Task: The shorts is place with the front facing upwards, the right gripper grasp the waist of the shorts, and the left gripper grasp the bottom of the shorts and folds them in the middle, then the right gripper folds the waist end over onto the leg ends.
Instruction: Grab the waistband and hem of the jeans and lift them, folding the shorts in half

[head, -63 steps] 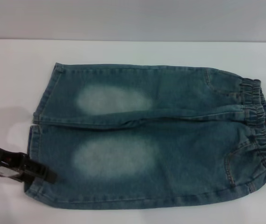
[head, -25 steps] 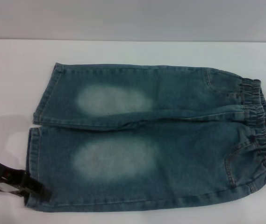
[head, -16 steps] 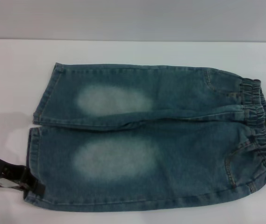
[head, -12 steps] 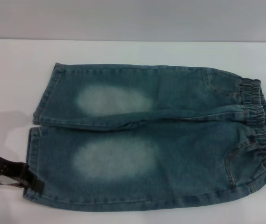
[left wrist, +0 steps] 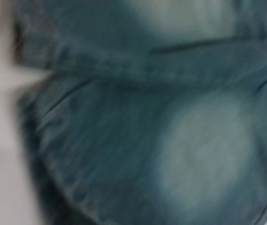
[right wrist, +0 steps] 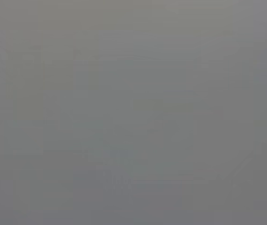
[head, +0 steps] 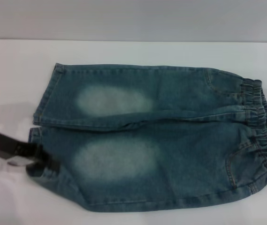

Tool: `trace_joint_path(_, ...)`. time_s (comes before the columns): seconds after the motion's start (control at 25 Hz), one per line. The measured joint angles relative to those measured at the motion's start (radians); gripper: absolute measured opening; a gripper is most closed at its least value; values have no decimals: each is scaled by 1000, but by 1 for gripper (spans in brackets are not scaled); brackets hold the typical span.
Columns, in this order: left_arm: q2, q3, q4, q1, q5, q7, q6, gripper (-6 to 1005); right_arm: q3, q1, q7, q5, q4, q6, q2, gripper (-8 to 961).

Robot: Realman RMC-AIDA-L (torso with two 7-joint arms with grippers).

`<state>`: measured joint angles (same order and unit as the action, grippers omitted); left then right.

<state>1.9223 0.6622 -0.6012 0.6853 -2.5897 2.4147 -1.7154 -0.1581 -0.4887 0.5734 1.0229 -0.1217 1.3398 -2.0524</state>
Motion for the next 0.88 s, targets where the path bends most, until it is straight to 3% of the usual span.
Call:
trace_joint_path(0.16, 8, -64, -8, 25, 57, 1, 11, 23, -87, 2, 314, 162, -141, -73, 17, 592)
trace_joint_path(0.24, 8, -110, -9, 33, 81, 1, 29, 23, -154, 0, 512, 286, -219, -105, 48, 592)
trace_joint_path(0.28, 7, -132, -9, 35, 95, 1, 39, 22, -208, -6, 667, 399, -273, -111, 80, 592)
trace_joint_path(0.32, 5, -159, -7, 36, 113, 0, 51, 22, -208, -6, 667, 399, -273, -111, 80, 592)
trace_joint_path(0.4, -1, -189, -3, 36, 141, -4, 70, 22, -271, -12, 839, 523, -332, -89, 116, 592)
trace_joint_path(0.56, -10, -190, -5, 36, 152, -3, 114, 22, -365, -27, 1095, 751, -481, 48, 169, 592)
trace_joint_path(0.68, -12, -184, -5, 39, 148, -5, 133, 22, -375, -53, 1239, 958, -624, 198, 186, 592)
trace_joint_path(0.72, -12, -178, -4, 41, 148, -7, 139, 22, -375, -53, 1239, 958, -624, 198, 186, 592)
trace_joint_path(0.88, -10, -147, -7, 48, 148, -7, 163, 23, -376, -113, 1318, 1245, -720, 407, 203, 592)
